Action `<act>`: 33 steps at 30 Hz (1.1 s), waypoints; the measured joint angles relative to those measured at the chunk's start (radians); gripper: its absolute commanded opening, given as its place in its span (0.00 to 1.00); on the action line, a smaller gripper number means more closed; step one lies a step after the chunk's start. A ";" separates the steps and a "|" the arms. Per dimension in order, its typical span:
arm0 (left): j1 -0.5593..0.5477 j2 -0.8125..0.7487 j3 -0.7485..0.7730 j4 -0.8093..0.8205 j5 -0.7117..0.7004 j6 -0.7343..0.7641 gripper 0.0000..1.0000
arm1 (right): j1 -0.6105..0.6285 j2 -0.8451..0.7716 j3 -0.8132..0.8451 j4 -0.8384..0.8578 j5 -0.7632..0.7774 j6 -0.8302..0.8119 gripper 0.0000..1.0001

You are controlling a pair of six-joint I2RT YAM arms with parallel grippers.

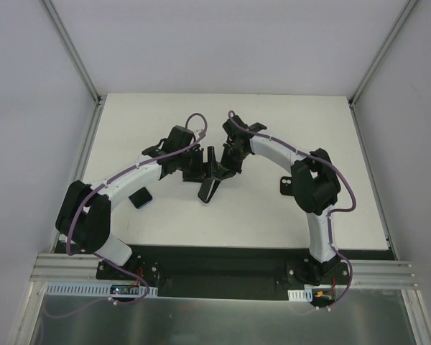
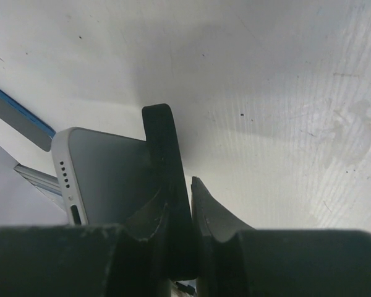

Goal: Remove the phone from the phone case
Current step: Remove the phone case from the phone.

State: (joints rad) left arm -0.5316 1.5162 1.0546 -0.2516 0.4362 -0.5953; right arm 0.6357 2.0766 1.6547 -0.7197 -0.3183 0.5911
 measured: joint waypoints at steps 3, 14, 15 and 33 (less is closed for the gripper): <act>-0.021 0.024 0.010 -0.027 -0.095 0.020 0.76 | 0.000 0.000 0.004 -0.038 -0.001 0.004 0.01; -0.112 0.068 0.027 -0.072 -0.304 0.053 0.71 | 0.000 0.001 0.021 -0.143 -0.006 0.016 0.01; -0.119 0.068 0.031 -0.077 -0.318 0.054 0.69 | 0.000 0.001 0.021 -0.145 -0.008 0.019 0.01; -0.286 0.209 0.178 -0.266 -0.781 0.039 0.43 | -0.014 0.001 0.002 -0.168 -0.064 0.062 0.01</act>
State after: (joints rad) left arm -0.8177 1.7248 1.2327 -0.5179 -0.3450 -0.5564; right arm 0.6216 2.0773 1.6562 -0.8875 -0.3820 0.6533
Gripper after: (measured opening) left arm 0.506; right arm 0.155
